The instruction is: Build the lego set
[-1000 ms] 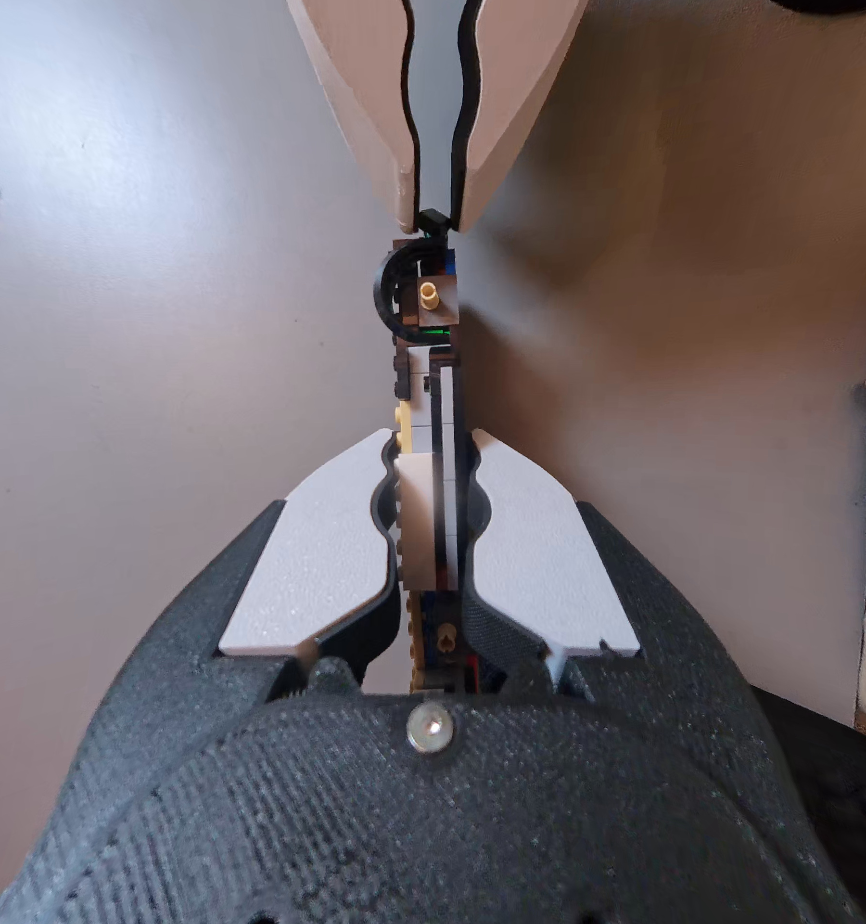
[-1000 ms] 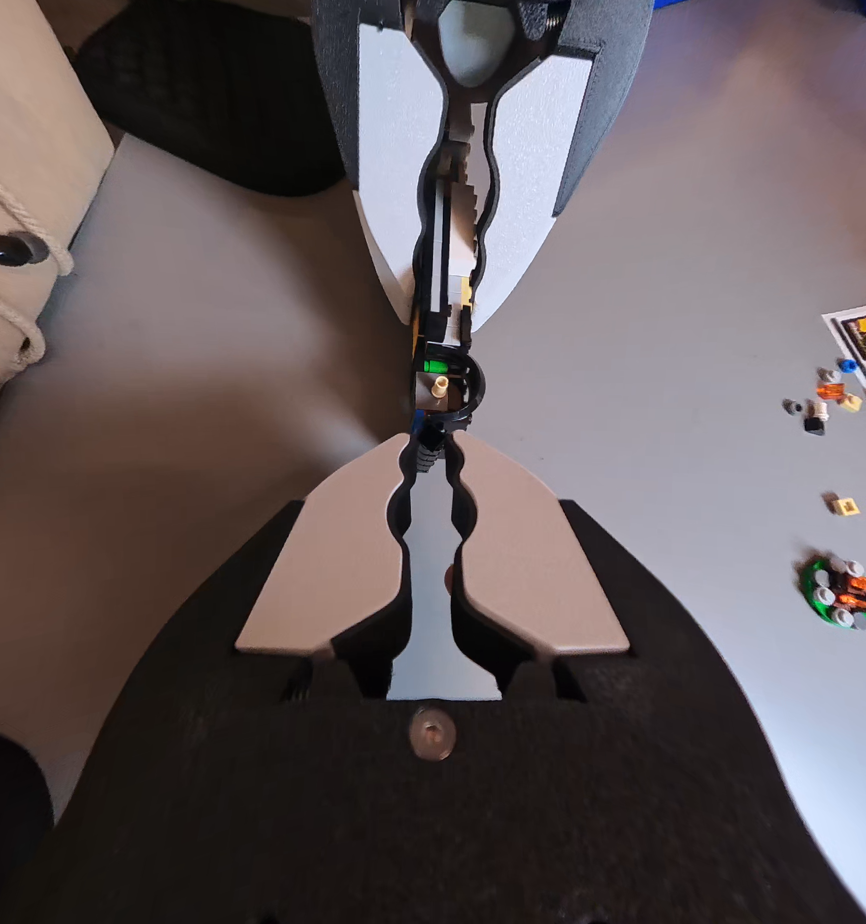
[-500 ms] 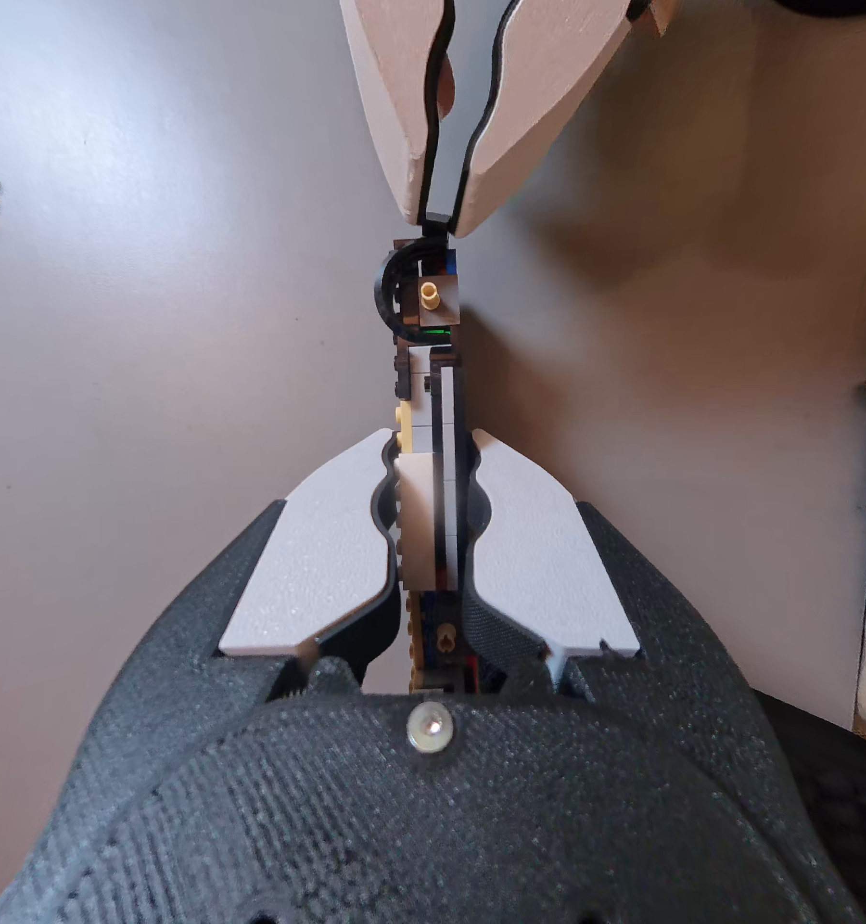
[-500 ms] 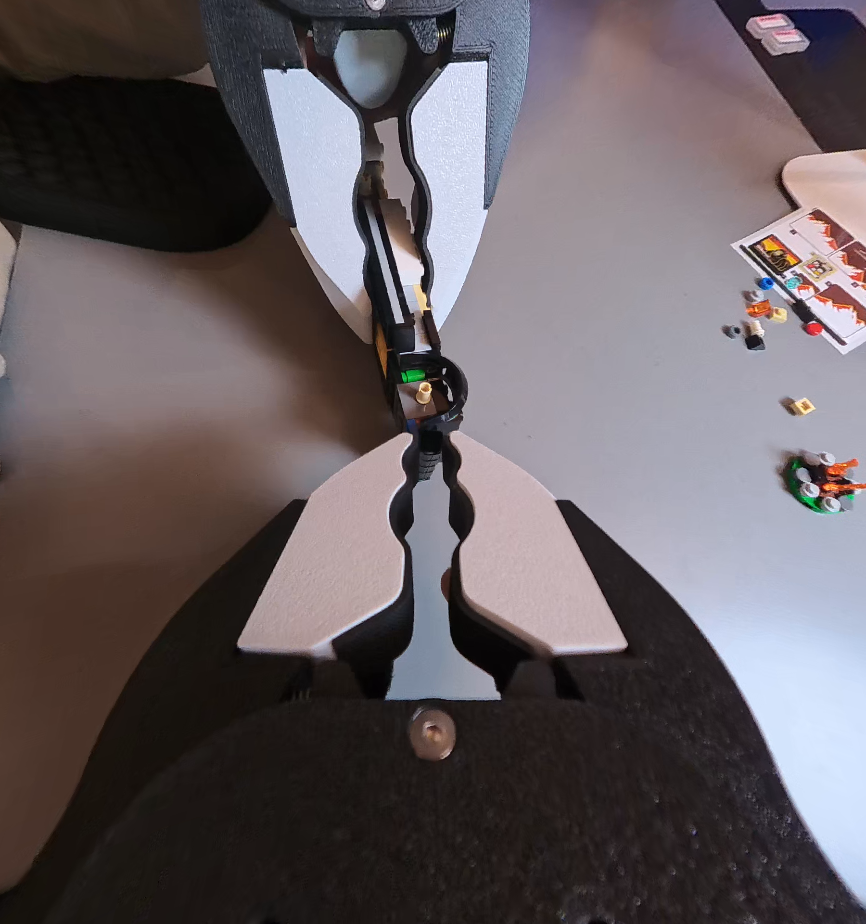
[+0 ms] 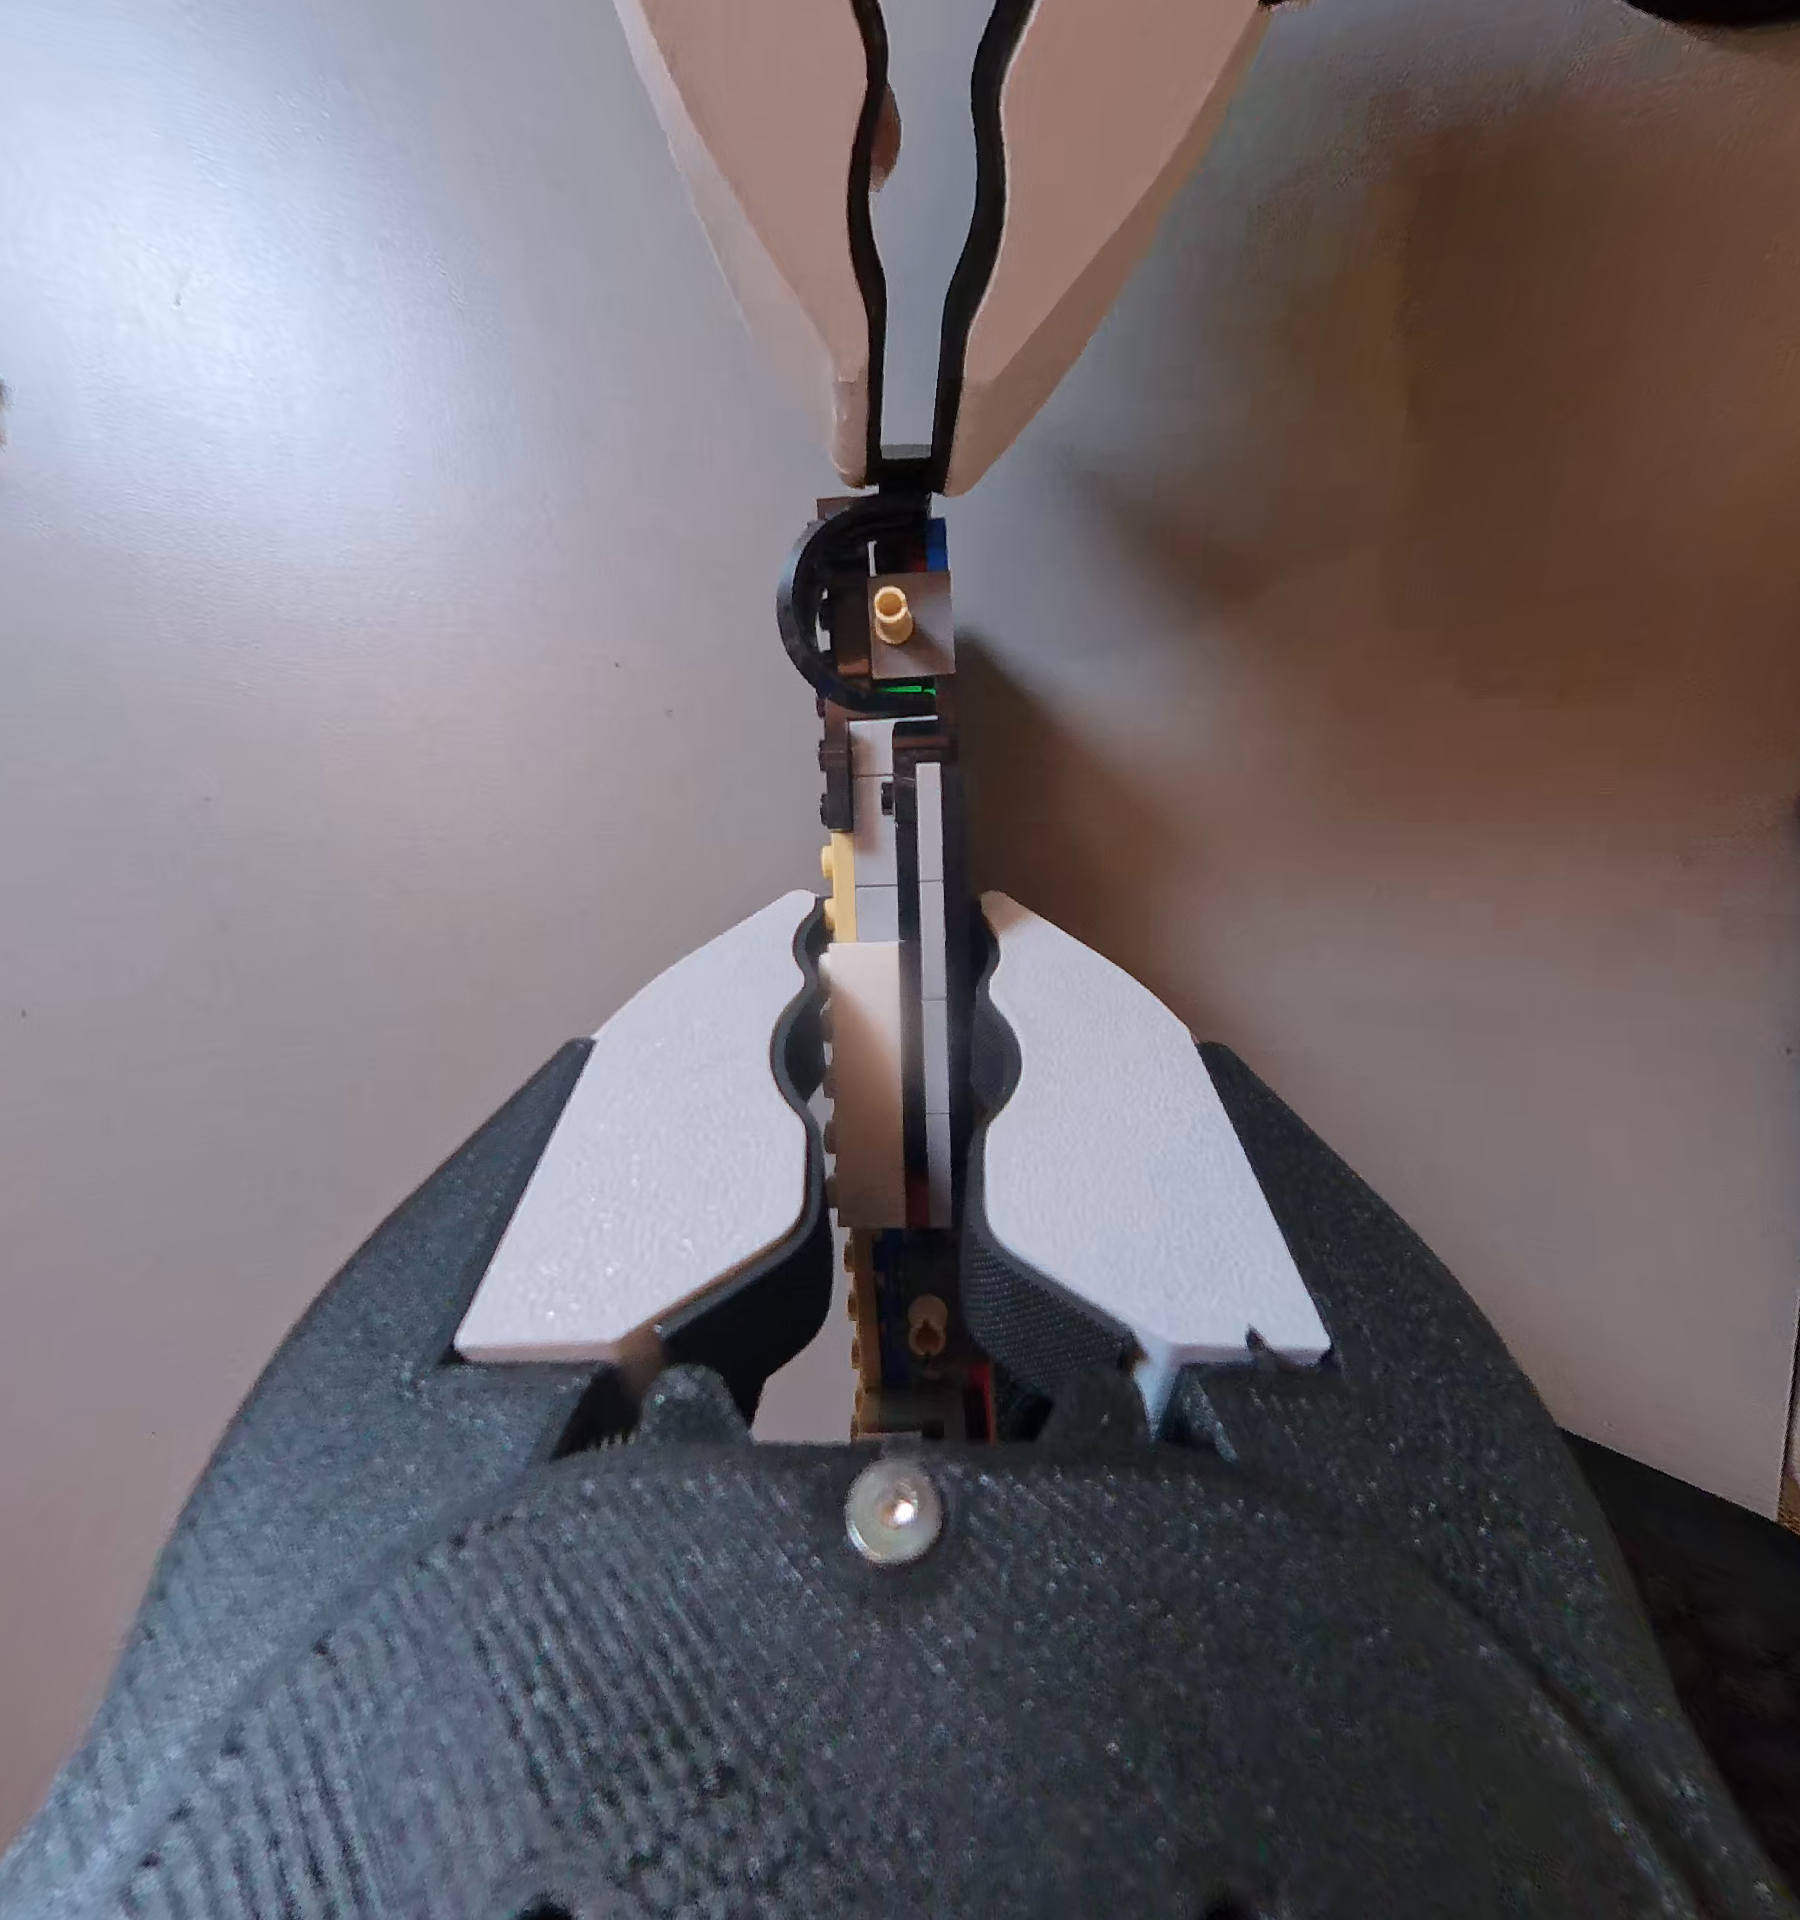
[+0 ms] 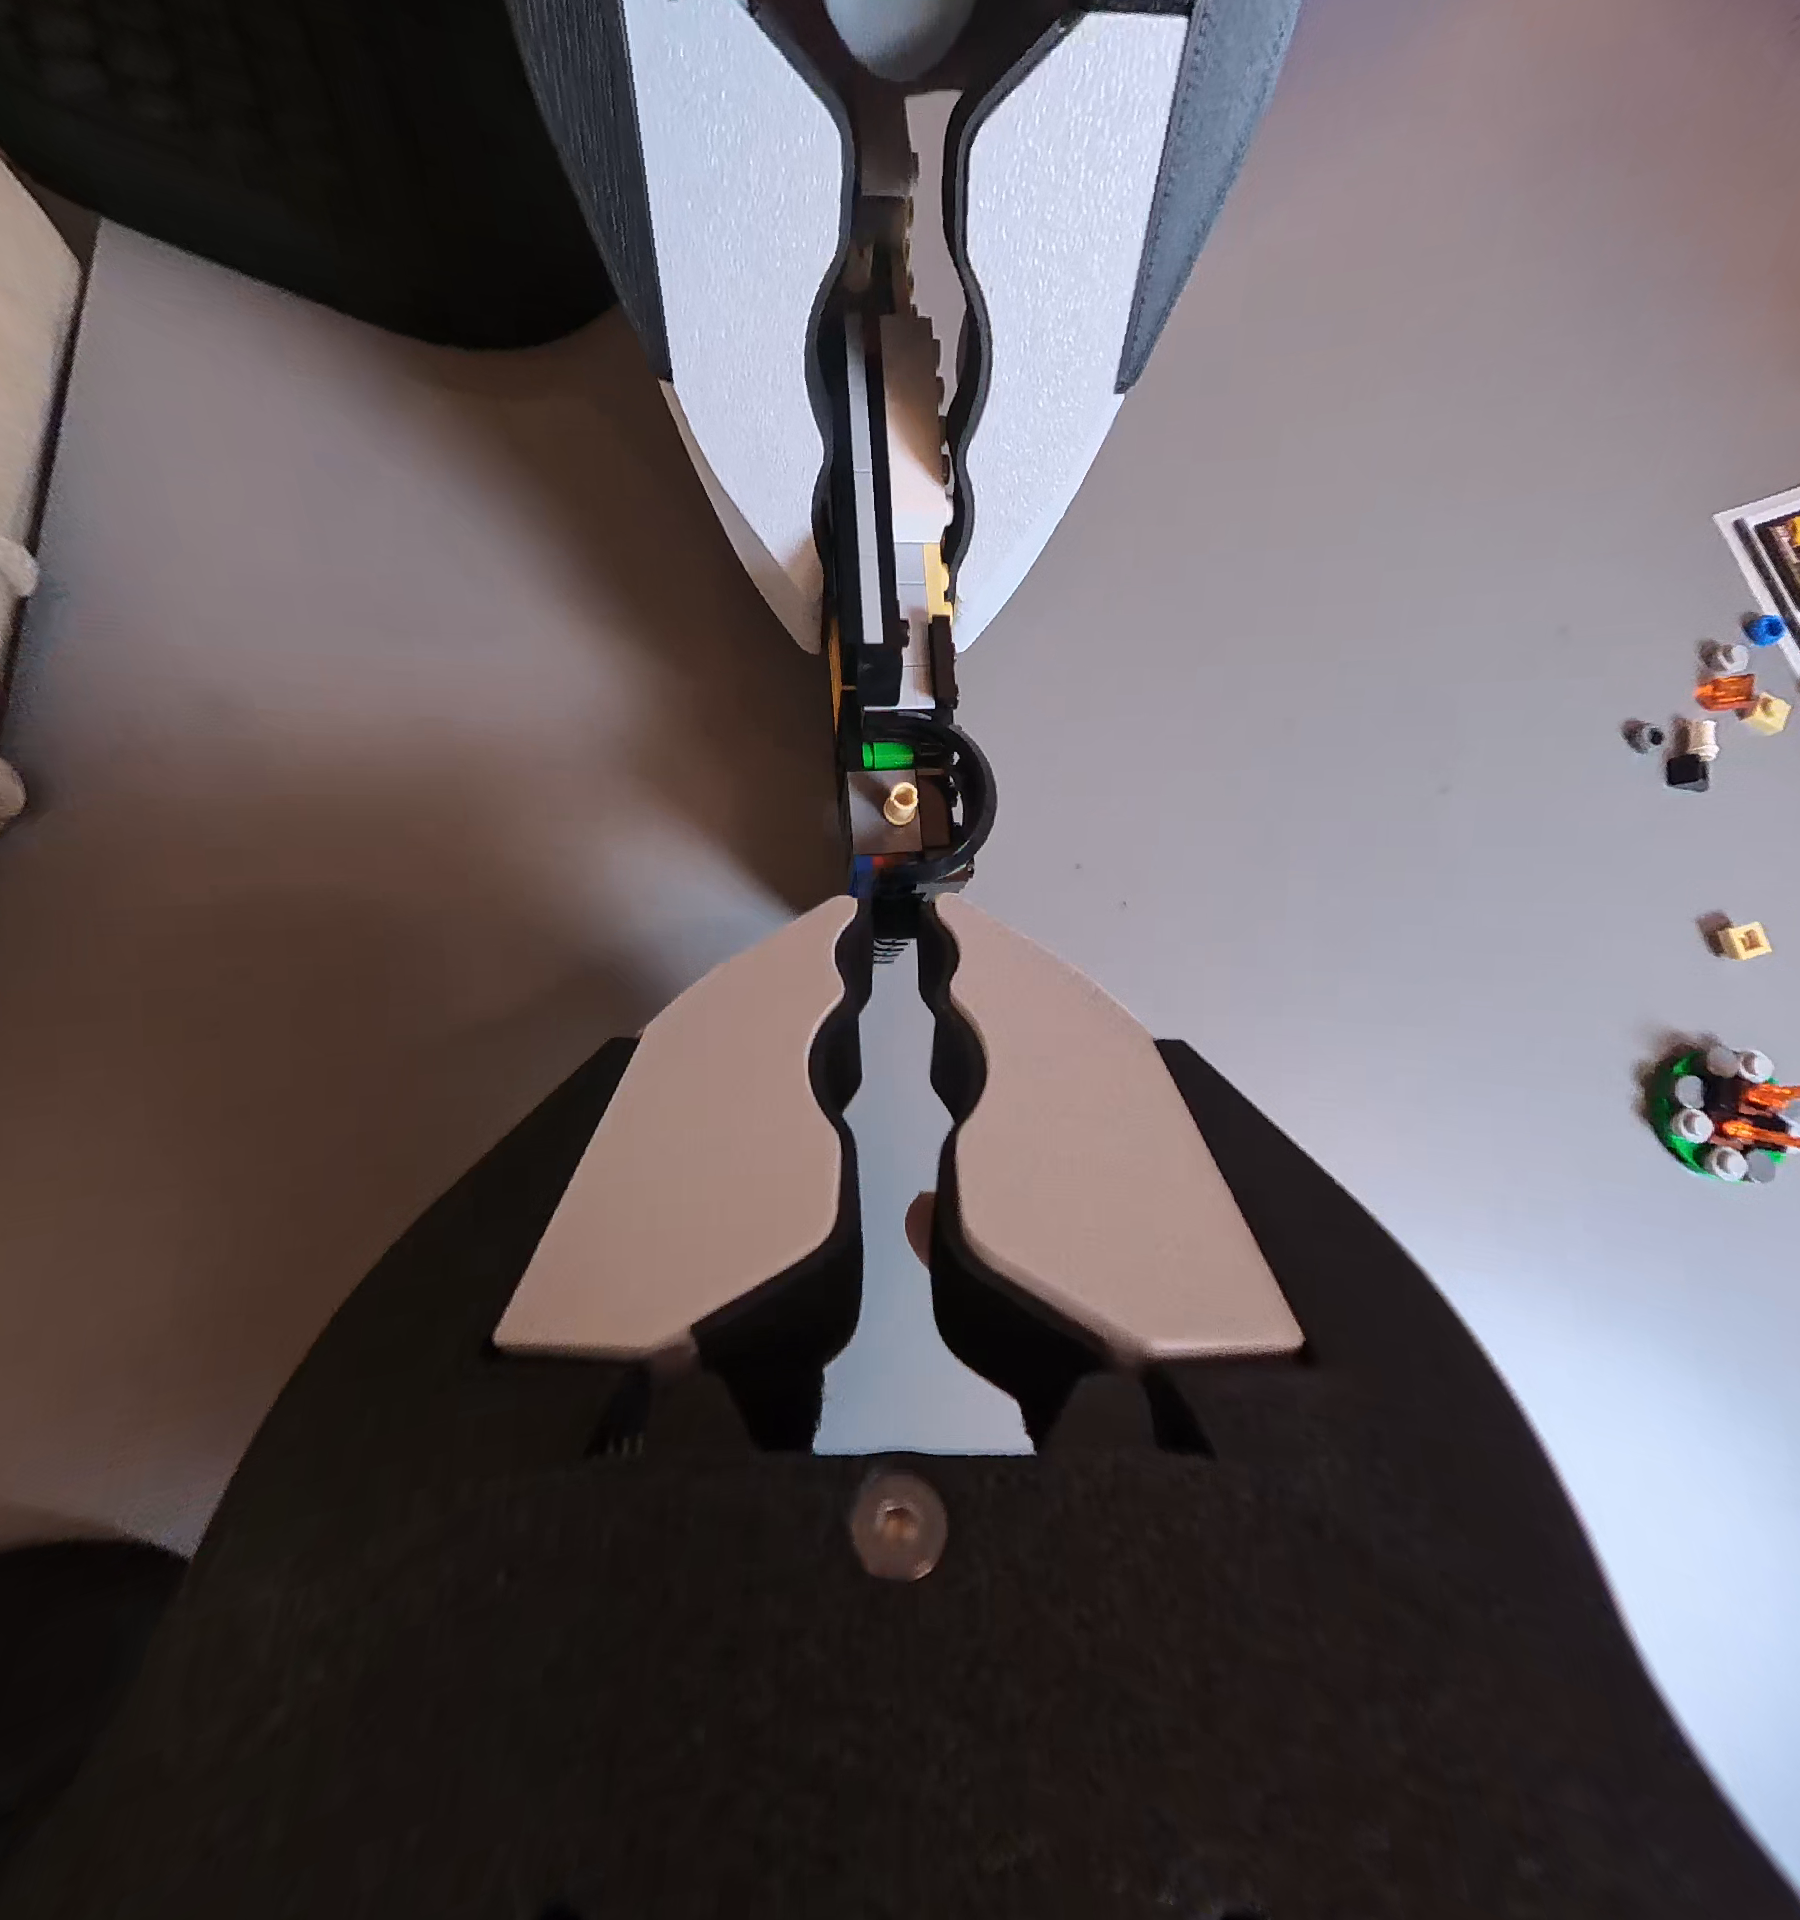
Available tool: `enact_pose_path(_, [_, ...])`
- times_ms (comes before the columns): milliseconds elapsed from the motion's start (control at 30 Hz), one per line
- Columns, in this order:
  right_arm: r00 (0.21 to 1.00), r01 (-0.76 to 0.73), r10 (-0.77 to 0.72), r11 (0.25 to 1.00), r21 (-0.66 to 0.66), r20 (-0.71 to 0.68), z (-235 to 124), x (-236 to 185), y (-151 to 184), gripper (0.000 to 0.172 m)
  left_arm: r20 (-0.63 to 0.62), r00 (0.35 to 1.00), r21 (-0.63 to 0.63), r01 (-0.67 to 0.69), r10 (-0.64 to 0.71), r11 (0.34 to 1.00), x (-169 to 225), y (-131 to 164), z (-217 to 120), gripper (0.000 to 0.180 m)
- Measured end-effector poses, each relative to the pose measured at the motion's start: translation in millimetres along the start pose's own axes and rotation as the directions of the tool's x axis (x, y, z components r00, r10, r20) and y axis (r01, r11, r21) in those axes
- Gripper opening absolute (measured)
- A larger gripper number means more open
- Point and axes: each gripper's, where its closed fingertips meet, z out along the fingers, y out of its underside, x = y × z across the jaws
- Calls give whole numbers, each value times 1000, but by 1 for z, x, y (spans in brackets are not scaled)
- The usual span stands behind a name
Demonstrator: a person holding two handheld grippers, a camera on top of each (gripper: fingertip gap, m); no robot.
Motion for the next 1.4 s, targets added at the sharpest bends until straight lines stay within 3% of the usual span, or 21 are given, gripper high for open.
enact_pose_path(400, [1000,17,-18,997,-70,-10,1,1,0,8,-10,1000,2,14,-13,1000,0,0,0,24])
enact_pose_path(500, [1000,22,-23,996,-87,0,0,0,1,18,-8,1000,1,2,-2,1000,1,0,0,24])
enact_pose_path(867, [1000,13,-12,997,-80,8,-3,0,-1,8,-9,1000,2,3,-3,1000,1,0,0,24])
enact_pose_path(1400, [999,32,-28,991,-128,29,-2,0,0,8,-10,1000,2,2,-2,1000,1,0,0,24])
